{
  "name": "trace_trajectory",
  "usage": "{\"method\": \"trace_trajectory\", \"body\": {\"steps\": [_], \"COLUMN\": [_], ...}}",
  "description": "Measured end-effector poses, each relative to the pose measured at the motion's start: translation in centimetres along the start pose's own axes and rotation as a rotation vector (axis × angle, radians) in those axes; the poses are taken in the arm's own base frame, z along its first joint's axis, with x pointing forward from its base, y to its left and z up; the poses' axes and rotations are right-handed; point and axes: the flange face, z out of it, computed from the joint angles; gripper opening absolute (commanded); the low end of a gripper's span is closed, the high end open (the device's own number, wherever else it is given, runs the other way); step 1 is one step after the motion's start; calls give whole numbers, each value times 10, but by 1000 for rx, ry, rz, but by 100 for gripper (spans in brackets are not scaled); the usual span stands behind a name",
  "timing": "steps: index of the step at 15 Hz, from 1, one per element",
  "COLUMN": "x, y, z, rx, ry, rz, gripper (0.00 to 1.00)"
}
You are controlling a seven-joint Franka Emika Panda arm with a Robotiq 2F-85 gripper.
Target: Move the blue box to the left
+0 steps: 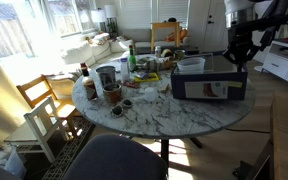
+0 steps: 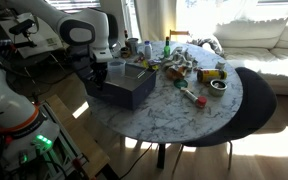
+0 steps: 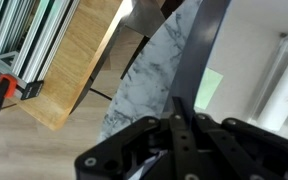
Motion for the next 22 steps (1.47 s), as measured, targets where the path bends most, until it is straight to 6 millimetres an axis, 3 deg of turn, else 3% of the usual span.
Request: {"method": "trace_trajectory", "body": {"steps": [6, 11, 18, 22], "x": [-19, -14, -9, -14], "y": [-18, -27, -41, -50], "z": [1, 9, 36, 36], "rx": [3, 38, 91, 102], "ry": [-6, 28, 31, 56], "rz": [-224, -323, -443, -485], "gripper": [1, 1, 1, 1]}}
